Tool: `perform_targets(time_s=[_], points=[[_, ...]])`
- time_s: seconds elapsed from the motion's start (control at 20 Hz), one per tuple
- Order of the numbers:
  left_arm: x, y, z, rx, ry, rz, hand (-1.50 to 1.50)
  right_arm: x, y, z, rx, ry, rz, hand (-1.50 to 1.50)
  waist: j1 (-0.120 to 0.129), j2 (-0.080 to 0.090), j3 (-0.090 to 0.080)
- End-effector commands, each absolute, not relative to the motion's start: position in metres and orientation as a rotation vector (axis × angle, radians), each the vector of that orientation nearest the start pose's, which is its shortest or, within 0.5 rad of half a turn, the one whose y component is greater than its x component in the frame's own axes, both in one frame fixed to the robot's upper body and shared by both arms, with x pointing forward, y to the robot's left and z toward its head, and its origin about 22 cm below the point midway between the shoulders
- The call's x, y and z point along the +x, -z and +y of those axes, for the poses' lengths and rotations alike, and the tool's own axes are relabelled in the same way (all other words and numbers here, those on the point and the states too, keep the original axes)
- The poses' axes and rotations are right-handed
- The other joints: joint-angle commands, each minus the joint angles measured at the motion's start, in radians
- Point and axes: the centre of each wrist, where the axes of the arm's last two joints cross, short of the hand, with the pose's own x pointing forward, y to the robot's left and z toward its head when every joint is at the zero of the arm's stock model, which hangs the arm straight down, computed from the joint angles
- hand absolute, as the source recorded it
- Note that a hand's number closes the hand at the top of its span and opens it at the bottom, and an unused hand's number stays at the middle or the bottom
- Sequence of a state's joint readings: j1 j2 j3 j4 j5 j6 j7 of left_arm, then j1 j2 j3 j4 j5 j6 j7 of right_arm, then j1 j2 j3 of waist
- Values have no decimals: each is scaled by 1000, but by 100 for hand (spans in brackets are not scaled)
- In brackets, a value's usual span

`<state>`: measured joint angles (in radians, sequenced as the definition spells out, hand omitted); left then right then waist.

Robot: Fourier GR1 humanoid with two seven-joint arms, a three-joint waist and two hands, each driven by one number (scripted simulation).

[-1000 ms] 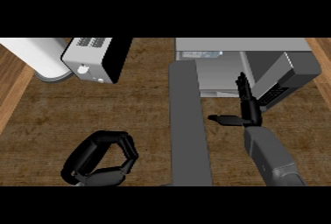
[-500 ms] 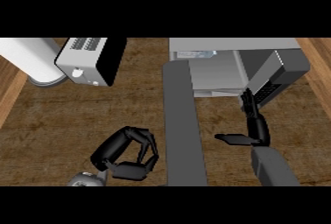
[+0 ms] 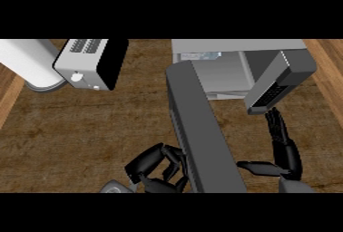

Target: Pick up the milk, place it into the microwave and close the microwave

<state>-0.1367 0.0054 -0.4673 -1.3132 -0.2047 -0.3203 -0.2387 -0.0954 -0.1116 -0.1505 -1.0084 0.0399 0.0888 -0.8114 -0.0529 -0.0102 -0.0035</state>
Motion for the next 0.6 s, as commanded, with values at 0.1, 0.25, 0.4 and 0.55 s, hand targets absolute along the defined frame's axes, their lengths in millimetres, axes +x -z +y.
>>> perform_targets(time_s=[0.1,0.25,0.4,0.55], points=[[232,49,68,-575,968,-1509,150,204,53,-320,-132,-73,-1955,-150,-15,5,-1],[221,59,50,-530,987,-1524,150,194,28,-317,-97,-64,-1992,-150,-14,8,0],[222,50,32,-505,934,-1540,150,184,20,-313,-9,-52,-1987,-150,-26,12,0],[210,56,23,-472,858,-1529,150,190,16,-316,54,-47,-1989,-150,-36,20,0]])
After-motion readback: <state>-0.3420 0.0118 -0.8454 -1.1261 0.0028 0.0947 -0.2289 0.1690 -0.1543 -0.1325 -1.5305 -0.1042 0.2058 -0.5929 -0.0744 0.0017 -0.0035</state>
